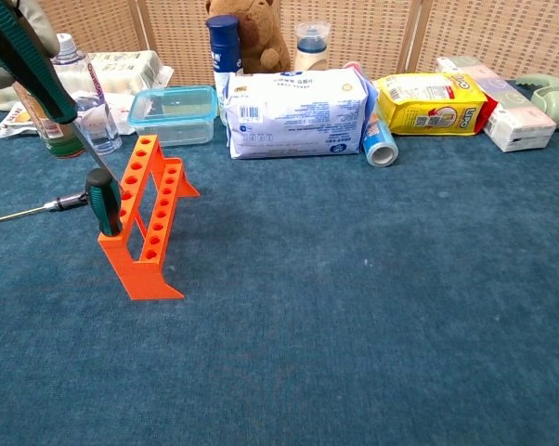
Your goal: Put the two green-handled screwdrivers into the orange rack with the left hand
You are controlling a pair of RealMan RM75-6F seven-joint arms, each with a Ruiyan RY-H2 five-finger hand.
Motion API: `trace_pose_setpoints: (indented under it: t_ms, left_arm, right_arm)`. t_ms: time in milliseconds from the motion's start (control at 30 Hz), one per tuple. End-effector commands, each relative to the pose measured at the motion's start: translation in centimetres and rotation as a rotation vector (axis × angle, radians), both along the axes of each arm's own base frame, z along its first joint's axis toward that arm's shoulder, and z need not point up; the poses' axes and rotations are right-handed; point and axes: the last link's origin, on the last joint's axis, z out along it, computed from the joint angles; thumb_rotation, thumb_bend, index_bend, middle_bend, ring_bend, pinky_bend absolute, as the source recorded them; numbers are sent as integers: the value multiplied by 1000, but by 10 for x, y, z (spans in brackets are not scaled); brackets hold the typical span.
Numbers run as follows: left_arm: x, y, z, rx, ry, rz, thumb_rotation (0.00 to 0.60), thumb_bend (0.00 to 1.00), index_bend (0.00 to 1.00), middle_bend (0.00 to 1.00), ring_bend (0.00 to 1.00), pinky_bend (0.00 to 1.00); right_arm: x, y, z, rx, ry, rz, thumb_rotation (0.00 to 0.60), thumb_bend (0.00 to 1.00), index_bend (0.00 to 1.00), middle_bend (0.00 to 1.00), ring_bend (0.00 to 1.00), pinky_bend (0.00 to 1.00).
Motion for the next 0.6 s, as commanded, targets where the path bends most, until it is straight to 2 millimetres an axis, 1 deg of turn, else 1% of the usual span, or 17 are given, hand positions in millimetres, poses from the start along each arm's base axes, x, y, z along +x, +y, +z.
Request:
trace_pose_setpoints:
  t_ms: [33, 367, 433, 500, 533, 567, 600]
  left_arm:
    - [-1, 0, -1, -1, 4, 2, 600, 437, 513, 780, 717, 864]
    - [-1, 3, -5, -12, 18, -2, 600, 433, 506, 780, 717, 864]
    - [-1, 2, -6, -23, 39, -9, 600, 422, 442, 779, 715, 864]
    - [0, 3, -7, -29, 61, -20, 600, 392, 287, 780, 707, 864]
    - [1, 3, -7, -28, 64, -23, 600, 380, 236, 780, 704, 864]
    - [2, 3, -8, -26, 66, -26, 600, 363, 157, 780, 701, 864]
    - [2, 3, -8, -24, 67, -27, 600, 355, 108, 780, 700, 864]
  right_arm:
    - [0, 0, 0, 1, 0, 0, 600, 104, 15, 43, 0, 7]
    - [0, 0, 0, -1, -1, -1, 600, 104, 15, 43, 0, 7]
    - [0, 0, 0, -2, -1, -1, 600, 104, 15, 43, 0, 7]
    - [0, 0, 0, -1, -2, -1, 600, 104, 15, 43, 0, 7]
    - [0, 0, 0, -1, -1, -2, 600, 104, 15, 43, 0, 7]
    - [0, 0, 0, -1, -2, -2, 600, 104, 15, 43, 0, 7]
    - [0, 0, 1, -2, -2, -2, 600, 104, 15, 43, 0, 7]
